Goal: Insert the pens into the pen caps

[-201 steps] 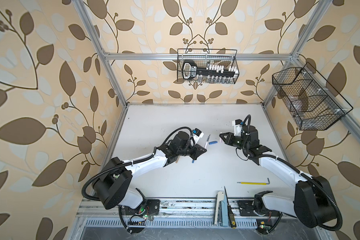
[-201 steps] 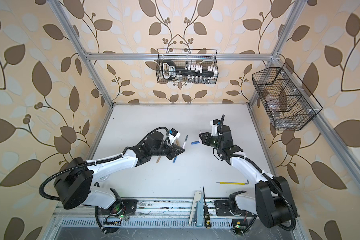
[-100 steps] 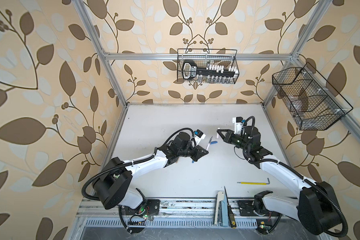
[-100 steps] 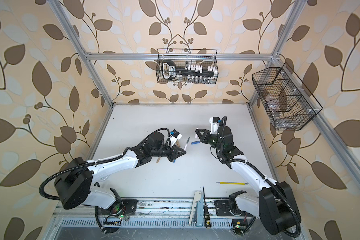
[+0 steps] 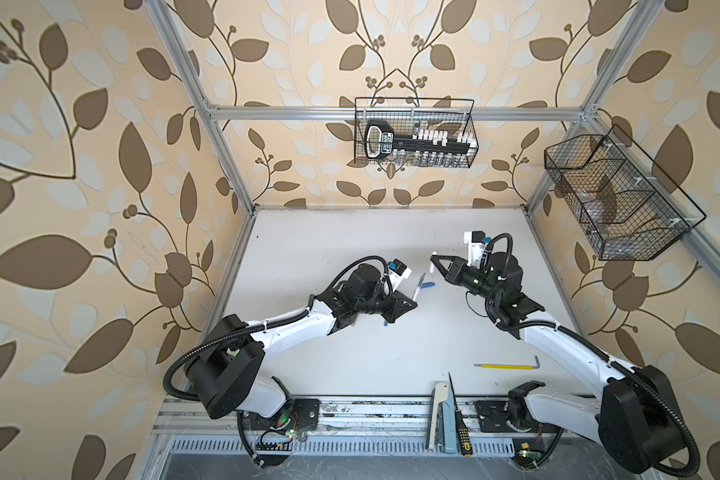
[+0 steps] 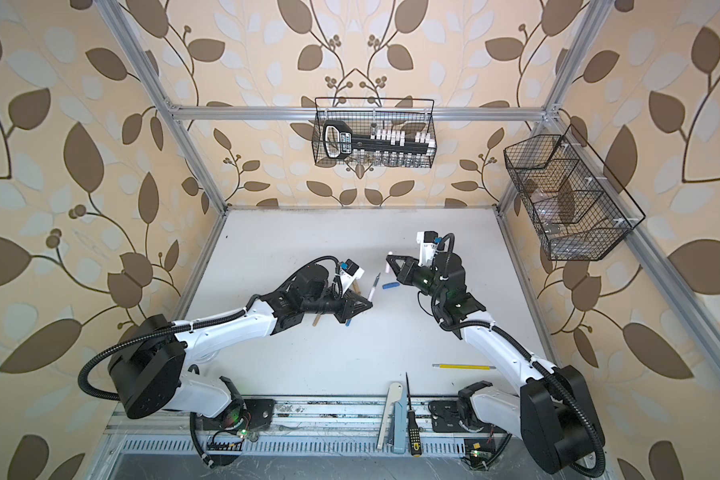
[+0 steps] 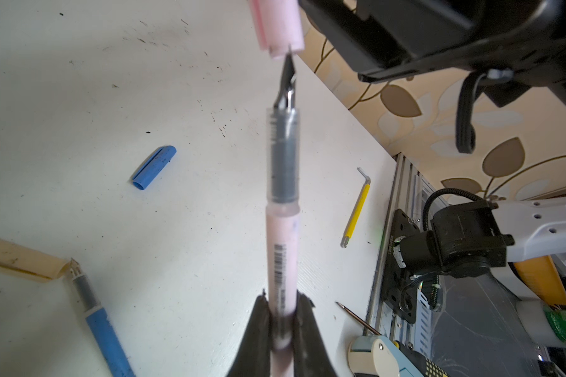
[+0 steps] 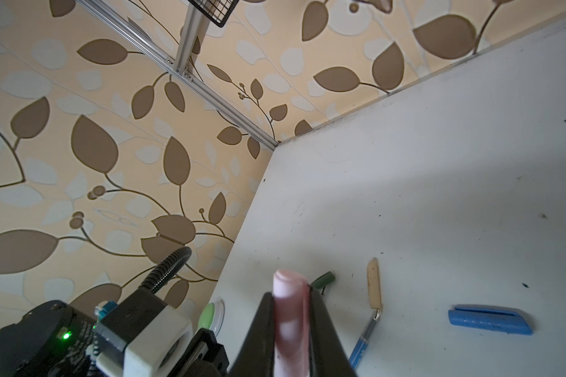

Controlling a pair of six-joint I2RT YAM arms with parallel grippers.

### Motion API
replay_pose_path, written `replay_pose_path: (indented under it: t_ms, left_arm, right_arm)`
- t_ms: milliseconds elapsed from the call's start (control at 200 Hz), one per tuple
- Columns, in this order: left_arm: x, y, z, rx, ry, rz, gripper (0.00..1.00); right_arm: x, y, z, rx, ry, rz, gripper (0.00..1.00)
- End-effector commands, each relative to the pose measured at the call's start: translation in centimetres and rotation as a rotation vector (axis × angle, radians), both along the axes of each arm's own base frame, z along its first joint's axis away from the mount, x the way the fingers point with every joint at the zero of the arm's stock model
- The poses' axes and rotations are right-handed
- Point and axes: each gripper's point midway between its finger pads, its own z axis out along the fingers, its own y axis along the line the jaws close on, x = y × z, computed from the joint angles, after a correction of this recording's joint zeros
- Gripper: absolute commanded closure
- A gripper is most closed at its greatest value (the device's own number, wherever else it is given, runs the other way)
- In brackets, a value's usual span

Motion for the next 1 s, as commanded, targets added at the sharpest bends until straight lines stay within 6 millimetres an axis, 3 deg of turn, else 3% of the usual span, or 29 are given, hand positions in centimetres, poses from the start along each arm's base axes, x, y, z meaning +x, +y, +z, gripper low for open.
replay_pose_path:
  t_ms: [0,255,895,915,995]
  left_arm:
    - [-0.2,-1.1,0.5,-0.03,0.001,-0.038,1.0]
    - [-0.3,-1.1,0.9,-0.044,-0.007,-0.037,1.0]
    - [-0.5,-1.0,1.0,-0.055,-0.004,-0.04,1.0]
    - [-0.7,-0.9,2.2,-0.075,-0.025,-0.041,1.0]
    - [-0.7,-0.9,2.3,-0.078,-0.026,-0.041,1.0]
  right_arm:
    - [-0.6,0.4,1.2,0.039,-0.033,0.019,0.84]
    - [-1.2,0.4,2.2,0.047,-0.06,0.017,0.84]
    - [-1.5,0.9,1.0,0.025,-0.045,0.011,0.84]
    - [-1.5,0.9,0.9,0.024,-0.043,0.011,0.84]
    - [-1.5,1.1,0.9,0.025,-0.046,0.013,0.84]
